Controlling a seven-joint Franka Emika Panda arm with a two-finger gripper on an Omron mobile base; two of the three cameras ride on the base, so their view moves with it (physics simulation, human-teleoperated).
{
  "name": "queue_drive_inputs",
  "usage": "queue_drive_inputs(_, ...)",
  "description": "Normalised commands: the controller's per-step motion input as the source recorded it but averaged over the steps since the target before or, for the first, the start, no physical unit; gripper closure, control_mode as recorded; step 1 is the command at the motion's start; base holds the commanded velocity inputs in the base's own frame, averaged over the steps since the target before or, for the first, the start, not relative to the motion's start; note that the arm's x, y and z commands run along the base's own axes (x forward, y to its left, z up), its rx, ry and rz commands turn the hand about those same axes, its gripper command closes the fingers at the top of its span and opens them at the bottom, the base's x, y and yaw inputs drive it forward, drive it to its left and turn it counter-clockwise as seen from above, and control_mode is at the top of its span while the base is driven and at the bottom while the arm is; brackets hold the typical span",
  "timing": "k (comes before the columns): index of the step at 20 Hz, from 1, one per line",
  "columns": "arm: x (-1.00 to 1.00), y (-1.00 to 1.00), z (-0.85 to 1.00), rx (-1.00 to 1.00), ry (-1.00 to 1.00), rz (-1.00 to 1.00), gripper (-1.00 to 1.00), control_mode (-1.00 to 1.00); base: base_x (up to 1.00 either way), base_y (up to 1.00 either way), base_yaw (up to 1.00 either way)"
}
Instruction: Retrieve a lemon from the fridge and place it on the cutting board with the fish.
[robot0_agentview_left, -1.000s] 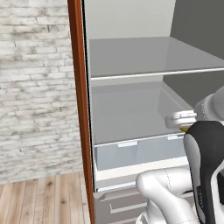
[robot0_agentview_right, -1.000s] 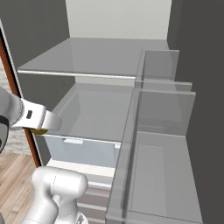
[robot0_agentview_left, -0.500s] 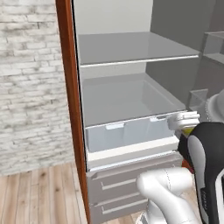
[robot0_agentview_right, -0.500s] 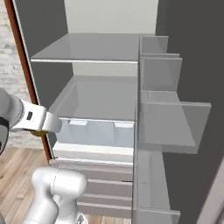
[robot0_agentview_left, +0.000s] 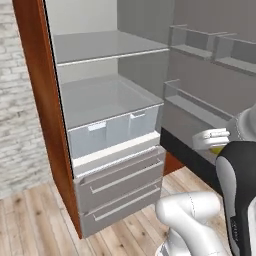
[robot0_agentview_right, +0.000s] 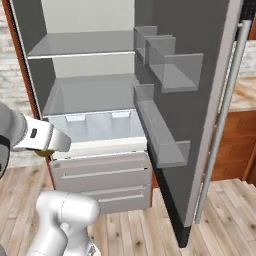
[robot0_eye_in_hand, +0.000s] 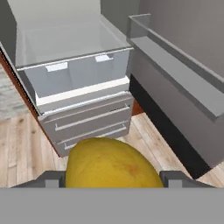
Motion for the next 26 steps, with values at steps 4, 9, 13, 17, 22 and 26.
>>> queue_drive_inputs(4, 0.00, 0.00, 0.00, 0.00, 0.00, 0.00, 1.00, 1.00, -0.70, 0.02, -0.62)
queue_drive_inputs(9, 0.00, 0.00, 0.00, 0.00, 0.00, 0.00, 1.00, 1.00, -0.59, 0.00, -0.67)
queue_drive_inputs(13, 0.00, 0.00, 0.00, 0.00, 0.00, 0.00, 1.00, 1.00, -0.44, -0.16, -0.75)
queue_drive_inputs(17, 0.00, 0.00, 0.00, 0.00, 0.00, 0.00, 1.00, 1.00, -0.44, -0.27, -0.73)
queue_drive_inputs(22, 0.00, 0.00, 0.00, 0.00, 0.00, 0.00, 1.00, 1.00, -0.44, -0.33, -0.72)
queue_drive_inputs(26, 0.00, 0.00, 0.00, 0.00, 0.00, 0.00, 1.00, 1.00, -0.17, -0.59, -0.63)
